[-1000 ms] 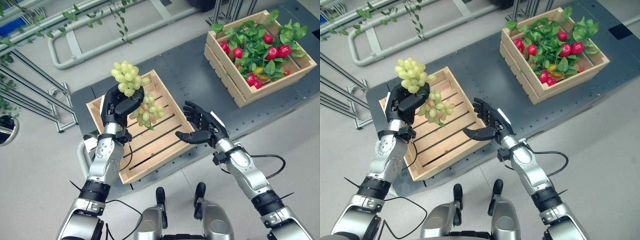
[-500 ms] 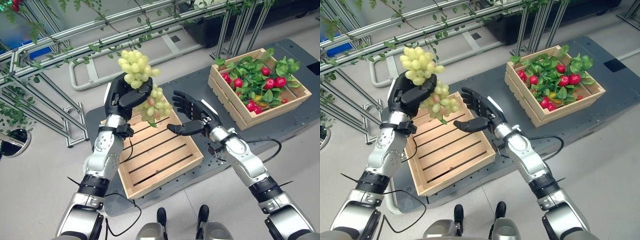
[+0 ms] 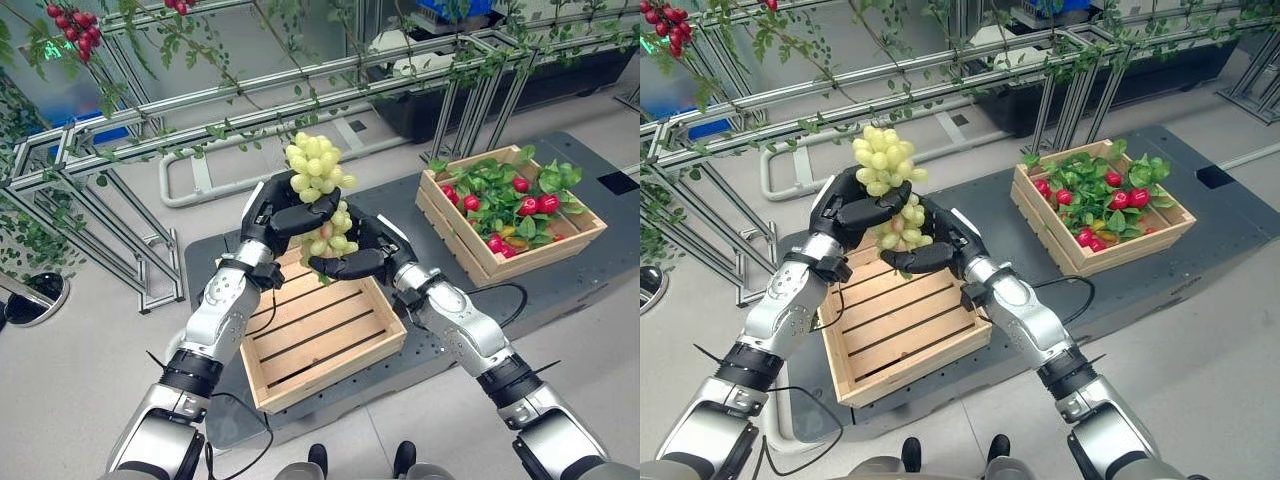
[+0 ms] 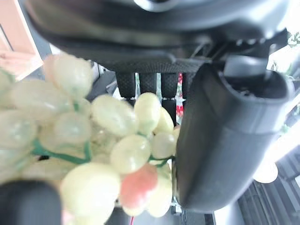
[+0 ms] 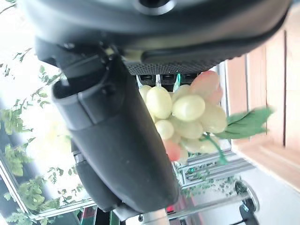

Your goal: Pick up the fruits from the basket on one side to the basket on the other side

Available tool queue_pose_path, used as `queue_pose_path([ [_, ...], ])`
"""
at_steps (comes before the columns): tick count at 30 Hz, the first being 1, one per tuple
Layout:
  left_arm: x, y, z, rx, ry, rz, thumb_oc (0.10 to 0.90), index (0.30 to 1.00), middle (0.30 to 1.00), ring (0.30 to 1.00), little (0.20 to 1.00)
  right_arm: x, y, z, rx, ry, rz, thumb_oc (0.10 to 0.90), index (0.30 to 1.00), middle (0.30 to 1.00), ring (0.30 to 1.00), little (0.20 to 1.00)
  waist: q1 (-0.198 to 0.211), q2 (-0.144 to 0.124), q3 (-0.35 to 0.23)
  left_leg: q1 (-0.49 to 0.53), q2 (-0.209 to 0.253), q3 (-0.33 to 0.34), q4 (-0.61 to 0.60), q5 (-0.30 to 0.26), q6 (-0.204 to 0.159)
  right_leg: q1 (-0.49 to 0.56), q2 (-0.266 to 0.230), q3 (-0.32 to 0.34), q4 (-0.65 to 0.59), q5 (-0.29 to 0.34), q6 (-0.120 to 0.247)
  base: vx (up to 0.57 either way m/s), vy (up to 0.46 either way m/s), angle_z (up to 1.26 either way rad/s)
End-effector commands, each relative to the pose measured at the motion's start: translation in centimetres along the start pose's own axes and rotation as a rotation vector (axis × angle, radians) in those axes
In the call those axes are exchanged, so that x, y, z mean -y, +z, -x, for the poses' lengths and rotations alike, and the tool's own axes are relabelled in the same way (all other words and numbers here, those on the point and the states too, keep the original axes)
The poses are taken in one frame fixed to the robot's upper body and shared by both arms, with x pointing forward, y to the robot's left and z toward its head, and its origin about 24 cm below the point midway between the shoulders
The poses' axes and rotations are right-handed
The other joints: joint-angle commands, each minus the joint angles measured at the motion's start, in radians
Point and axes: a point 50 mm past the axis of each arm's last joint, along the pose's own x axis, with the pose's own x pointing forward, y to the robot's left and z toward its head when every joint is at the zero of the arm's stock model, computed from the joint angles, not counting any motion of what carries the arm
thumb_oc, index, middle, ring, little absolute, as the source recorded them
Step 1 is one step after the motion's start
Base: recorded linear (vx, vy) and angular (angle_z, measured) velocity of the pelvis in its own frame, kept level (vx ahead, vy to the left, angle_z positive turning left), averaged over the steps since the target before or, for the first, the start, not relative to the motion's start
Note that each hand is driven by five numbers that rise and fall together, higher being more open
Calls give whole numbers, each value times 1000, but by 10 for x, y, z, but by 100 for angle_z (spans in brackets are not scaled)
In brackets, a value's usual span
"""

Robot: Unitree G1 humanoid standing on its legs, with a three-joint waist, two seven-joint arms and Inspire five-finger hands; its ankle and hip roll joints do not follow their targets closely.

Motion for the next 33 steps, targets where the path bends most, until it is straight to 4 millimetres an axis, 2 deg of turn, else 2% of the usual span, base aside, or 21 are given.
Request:
queue_pose_path([
  [1, 28, 49, -32, 225, -141, -13, 400, 300, 300, 300, 300, -31, 25, -26, 118, 102, -116, 800, 900, 900, 900, 900, 12, -20, -171, -15, -52, -4, 1, -65, 8, 57, -38, 6, 3, -78, -18, 0, 0, 0],
  [9, 51, 42, -34, 187, -244, -6, 400, 300, 300, 300, 300, -48, 28, -33, 133, 132, -267, 800, 900, 900, 900, 900, 18, -22, -179, -8, -50, -6, 1, -69, 11, 62, -37, 6, 3, -79, -18, 0, 0, 0],
  [15, 60, 31, -35, 104, -318, -47, 400, 300, 300, 300, 300, -48, 37, -36, 203, 113, -341, 800, 900, 900, 900, 900, 20, -19, -185, -4, -48, -4, 1, -70, 12, 64, -36, 8, 3, -79, -17, 0, 0, 0],
  [25, 36, 11, -31, 17, -222, -87, 400, 300, 300, 300, 300, -36, 59, -29, 343, 32, -333, 800, 900, 900, 900, 900, 16, -18, -188, -5, -46, 0, 1, -70, 15, 56, -37, 15, 3, -72, -13, 0, 0, 0],
  [26, 33, 8, -30, 8, -208, -87, 400, 300, 300, 300, 300, -34, 61, -28, 361, 29, -336, 588, 582, 582, 582, 582, 15, -19, -187, -5, -46, 0, 1, -71, 15, 55, -36, 17, 3, -73, -13, 0, 0, 0],
  [27, 33, 8, -30, 6, -204, -87, 400, 300, 300, 300, 300, -34, 62, -28, 366, 27, -337, 469, 404, 404, 404, 404, 15, -19, -186, -5, -46, 0, 1, -71, 15, 55, -36, 17, 3, -73, -13, 0, 0, 0],
  [28, 31, 6, -30, 3, -197, -87, 400, 300, 300, 300, 300, -33, 63, -27, 372, 21, -342, 400, 300, 300, 300, 300, 15, -19, -186, -5, -46, 0, 1, -71, 16, 55, -36, 17, 3, -73, -13, 0, 0, 0],
  [33, 26, 4, -29, 19, -173, -84, 400, 300, 300, 300, 300, -27, 63, -26, 381, -4, -354, 400, 300, 300, 300, 300, 12, -21, -188, -5, -45, 2, 1, -73, 17, 53, -36, 19, 3, -73, -13, 0, 0, 0],
])
